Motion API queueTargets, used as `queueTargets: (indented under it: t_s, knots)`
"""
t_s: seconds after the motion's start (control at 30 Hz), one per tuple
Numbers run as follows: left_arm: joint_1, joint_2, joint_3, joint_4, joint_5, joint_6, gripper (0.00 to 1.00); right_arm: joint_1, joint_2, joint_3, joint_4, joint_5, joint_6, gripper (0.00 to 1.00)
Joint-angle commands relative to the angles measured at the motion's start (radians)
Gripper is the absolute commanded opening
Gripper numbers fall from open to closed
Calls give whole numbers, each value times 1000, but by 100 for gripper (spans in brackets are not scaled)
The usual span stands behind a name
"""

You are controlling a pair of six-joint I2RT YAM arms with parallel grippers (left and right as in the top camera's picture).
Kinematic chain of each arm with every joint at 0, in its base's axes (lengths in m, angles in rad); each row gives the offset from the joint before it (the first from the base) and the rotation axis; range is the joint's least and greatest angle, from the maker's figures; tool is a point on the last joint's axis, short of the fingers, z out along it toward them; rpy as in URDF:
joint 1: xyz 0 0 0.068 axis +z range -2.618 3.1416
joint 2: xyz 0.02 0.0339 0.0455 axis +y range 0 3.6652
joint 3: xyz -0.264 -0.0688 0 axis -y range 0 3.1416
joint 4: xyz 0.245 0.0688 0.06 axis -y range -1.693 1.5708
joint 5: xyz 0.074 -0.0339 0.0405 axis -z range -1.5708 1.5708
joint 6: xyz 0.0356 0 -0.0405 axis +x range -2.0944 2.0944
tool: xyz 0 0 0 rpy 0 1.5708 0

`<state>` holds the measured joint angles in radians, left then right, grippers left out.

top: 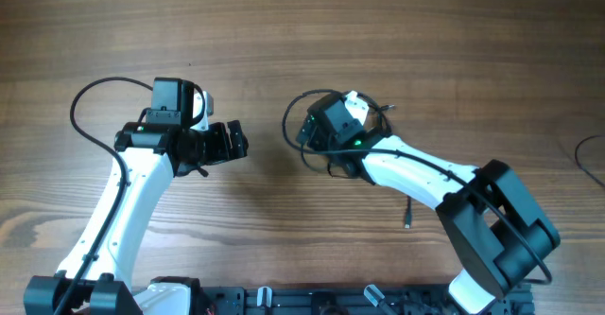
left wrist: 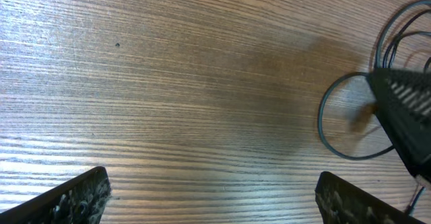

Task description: Untangle cables

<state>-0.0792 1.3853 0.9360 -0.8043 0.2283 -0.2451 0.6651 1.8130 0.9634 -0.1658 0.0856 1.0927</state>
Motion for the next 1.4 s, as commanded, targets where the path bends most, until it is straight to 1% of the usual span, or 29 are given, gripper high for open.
queueTargets:
  t_s: [0.0,0.03,0.07,0.13,0.2,0.27,0.3,0.33,0.4,0.43,0.47,0.67,0.73,0.83,0.97,1.03,1.2,1.27,1.37]
  knots:
    - [3,-13,-1,3,-13,6,100,-2,31,-23,132,-200,-241,89]
    - [4,-13,-1,3,-13,6,100,-2,31,-23,136,-264,-413,83]
    - [4,-13,-1,3,-13,6,100,-2,31,-23,121,-301,-509,81]
    - [3,-13,-1,3,-13,6,100,-2,31,-23,26,-377,-758,81]
    - [4,-13,-1,3,-13,6,100,-2,31,-23,-152,-367,-966,82]
    - [3,-13,-1,3,-13,6,100,-3,31,-23,-259,-309,-1064,84]
    - [3,-13,-1,3,-13,6,100,-3,31,-23,-316,-231,-1098,100]
    - [3,-13,-1,3,-13,6,100,-3,31,-23,-341,-156,-1096,100]
    - [3,-13,-1,3,-13,6,100,-3,31,-23,-376,-91,-1098,98]
    - [3,-13,-1,3,-13,6,100,-3,31,-23,-396,-82,-1102,30]
    - [3,-13,-1,3,-13,6,100,-3,31,-23,-397,-77,-1119,4]
    - [3,-13,-1,3,-13,6,100,-3,25,-3,-398,-100,-1119,4]
    - [3,-13,-1,3,-13,6,100,-4,-5,50,-409,-101,-1076,4]
    - [3,-13,-1,0,-13,6,100,-4,-109,211,-440,-153,-1060,4]
    - [3,-13,-1,-12,-13,6,100,-4,-246,438,-488,-157,-1060,4]
    - [3,-13,-1,-16,-13,6,100,-5,-347,563,-486,-145,-1067,4]
    - [3,-13,-4,-24,-5,6,100,-5,-514,674,-478,-43,-1069,4]
    - [3,-13,-17,-22,37,16,96,-5,-569,676,-475,-2,-1085,4]
    - [3,-13,-40,-19,151,118,94,-4,-605,676,-517,0,-1093,4]
